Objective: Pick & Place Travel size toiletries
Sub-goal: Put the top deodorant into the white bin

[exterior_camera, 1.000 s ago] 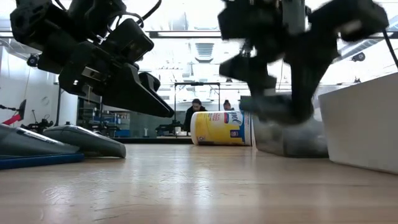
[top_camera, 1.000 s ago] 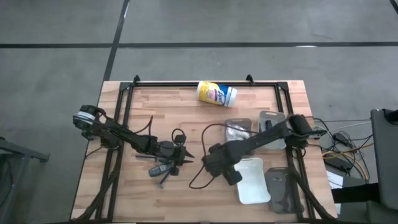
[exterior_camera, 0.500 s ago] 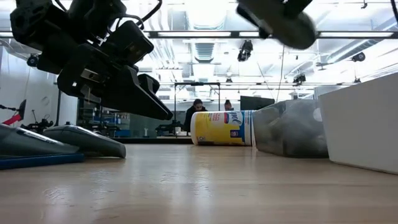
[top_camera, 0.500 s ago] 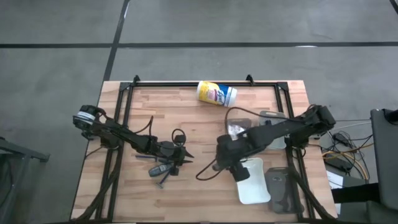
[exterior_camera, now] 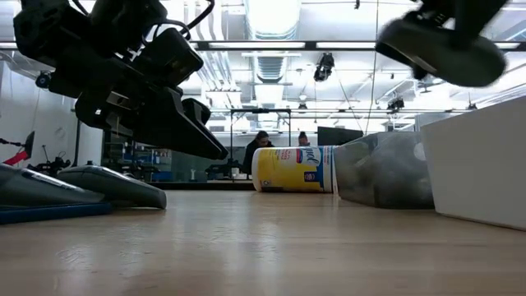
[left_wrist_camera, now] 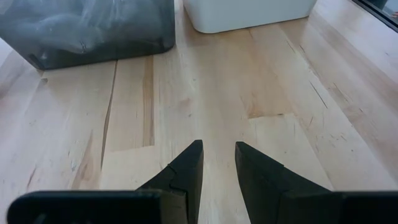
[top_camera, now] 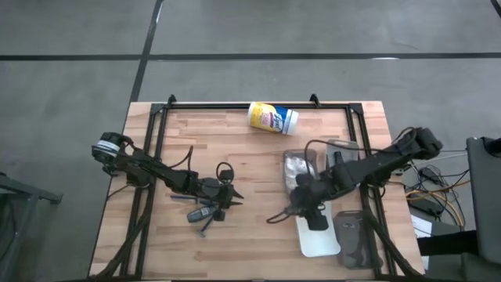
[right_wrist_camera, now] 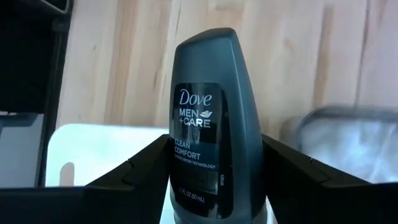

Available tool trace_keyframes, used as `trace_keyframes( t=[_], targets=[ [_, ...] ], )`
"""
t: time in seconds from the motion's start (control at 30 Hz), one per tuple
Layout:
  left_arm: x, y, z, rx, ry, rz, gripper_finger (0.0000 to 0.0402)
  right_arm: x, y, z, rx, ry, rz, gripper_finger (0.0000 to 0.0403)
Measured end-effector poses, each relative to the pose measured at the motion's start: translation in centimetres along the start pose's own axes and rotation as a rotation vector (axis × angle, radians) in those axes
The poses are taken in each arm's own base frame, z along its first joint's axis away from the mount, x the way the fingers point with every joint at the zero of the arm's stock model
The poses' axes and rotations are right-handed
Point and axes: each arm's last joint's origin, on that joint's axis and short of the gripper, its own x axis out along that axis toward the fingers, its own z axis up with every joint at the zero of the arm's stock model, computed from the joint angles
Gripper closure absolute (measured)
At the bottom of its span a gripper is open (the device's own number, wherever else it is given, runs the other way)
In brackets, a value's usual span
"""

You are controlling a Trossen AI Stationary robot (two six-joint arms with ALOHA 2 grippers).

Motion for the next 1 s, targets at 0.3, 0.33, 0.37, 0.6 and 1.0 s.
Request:
trace_keyframes(
  t=[0.3, 0.33, 0.37, 0.6, 1.0],
  targets=[
    [0.0, 0.0, 0.1, -0.001, -0.007, 0.001, 0.0302, 1.7, 1.6, -3.2, 0.023, 0.027, 0.043, 0.0193],
    [0.0, 0.0, 0.1, -0.001, -0.008, 0.001, 0.0302, 1.9, 1.6, -3.4, 0.029, 0.022, 0.046, 0.0193],
    [0.0, 0.0, 0.1, -0.001, -0.009, 0.001, 0.0302, 2.1, 1.7, -3.6, 0.034, 0.021, 0.043, 0.0193],
    [0.0, 0.0, 0.1, -0.001, -0.009, 0.005, 0.0302, 3.9, 1.0, -5.2, 0.077, 0.057, 0.024, 0.0193],
    [0.0, 0.0, 0.1, -0.001, -0.009, 0.005, 0.0302, 5.5, 0.0, -7.4, 0.161, 0.123, -0.015, 0.0193]
  ],
)
